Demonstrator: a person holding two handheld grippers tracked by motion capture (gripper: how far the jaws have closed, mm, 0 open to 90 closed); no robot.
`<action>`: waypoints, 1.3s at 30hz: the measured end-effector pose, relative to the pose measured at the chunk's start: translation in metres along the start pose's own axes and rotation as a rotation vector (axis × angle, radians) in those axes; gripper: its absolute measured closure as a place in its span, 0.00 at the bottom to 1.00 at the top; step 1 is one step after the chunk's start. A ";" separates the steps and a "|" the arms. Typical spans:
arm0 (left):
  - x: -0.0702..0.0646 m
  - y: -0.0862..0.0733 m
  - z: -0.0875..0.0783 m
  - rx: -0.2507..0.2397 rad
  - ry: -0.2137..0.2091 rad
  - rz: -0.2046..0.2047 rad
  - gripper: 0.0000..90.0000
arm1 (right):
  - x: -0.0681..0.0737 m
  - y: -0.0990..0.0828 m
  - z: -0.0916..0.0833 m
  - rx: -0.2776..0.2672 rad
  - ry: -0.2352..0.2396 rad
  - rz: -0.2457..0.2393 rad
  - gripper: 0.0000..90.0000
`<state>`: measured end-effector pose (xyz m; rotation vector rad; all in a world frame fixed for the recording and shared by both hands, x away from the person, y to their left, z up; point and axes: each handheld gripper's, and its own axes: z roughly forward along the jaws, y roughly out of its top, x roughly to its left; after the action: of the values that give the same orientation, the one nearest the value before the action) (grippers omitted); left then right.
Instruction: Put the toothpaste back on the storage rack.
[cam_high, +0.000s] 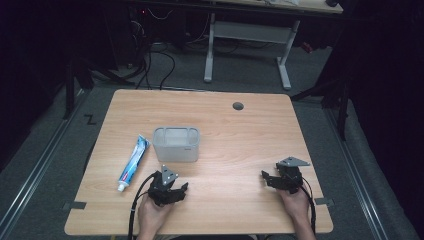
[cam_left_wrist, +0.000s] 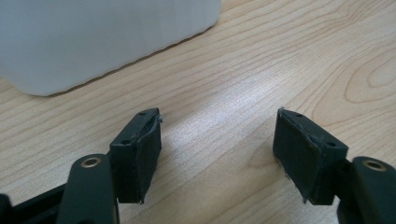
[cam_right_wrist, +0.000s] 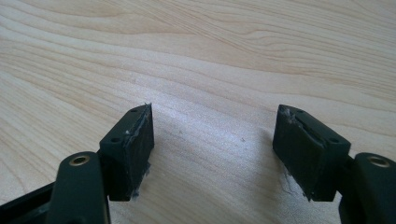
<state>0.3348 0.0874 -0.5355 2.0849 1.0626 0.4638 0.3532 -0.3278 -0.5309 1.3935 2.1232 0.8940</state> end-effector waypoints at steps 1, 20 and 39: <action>0.000 0.000 0.000 0.001 0.001 -0.001 0.36 | 0.000 0.000 0.000 0.000 0.000 0.000 0.32; 0.001 0.000 0.000 0.002 0.008 -0.014 0.33 | 0.000 0.000 0.000 0.000 -0.003 -0.001 0.32; 0.010 0.004 0.001 -0.002 -0.013 -0.107 0.28 | 0.001 0.000 0.000 0.001 -0.004 -0.001 0.33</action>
<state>0.3433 0.0931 -0.5333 2.0150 1.1586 0.3983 0.3531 -0.3272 -0.5307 1.3939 2.1219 0.8893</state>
